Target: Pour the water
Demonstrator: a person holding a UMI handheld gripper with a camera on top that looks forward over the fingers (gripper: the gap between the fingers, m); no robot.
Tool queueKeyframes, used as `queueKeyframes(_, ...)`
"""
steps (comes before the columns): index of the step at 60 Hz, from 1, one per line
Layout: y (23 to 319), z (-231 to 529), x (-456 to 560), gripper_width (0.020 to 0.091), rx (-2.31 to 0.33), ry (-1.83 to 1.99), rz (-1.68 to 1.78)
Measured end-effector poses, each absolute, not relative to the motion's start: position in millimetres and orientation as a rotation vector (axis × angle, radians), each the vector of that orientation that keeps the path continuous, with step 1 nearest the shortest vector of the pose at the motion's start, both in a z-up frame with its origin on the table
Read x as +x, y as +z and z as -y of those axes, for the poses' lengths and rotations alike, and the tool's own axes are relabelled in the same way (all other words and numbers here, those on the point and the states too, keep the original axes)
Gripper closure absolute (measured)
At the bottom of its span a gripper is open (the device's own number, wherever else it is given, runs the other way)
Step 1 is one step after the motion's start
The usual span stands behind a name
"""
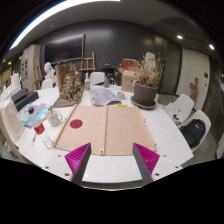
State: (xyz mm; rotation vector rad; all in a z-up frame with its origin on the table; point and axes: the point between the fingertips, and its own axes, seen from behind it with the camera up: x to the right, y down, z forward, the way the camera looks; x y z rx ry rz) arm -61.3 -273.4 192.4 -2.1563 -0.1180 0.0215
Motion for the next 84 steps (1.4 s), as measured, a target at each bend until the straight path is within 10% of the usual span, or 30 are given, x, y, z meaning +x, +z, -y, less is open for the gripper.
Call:
queueKeyframes(50, 78, 208, -427, 0.0257, -1.973, 0.224, 0.307)
queueKeyframes(57, 66, 181, -444, 0.0362, -1.950, 0.215, 0.296)
queueKeyframes(62, 63, 171, -448, 0.0613, -1.940, 0.197, 0.286)
queueKeyframes(76, 60, 172, -456, 0.0836, -1.956, 0.230, 0.298)
queueKeyframes(84, 61, 177, -463, 0.0836, -1.983, 0.228, 0.318)
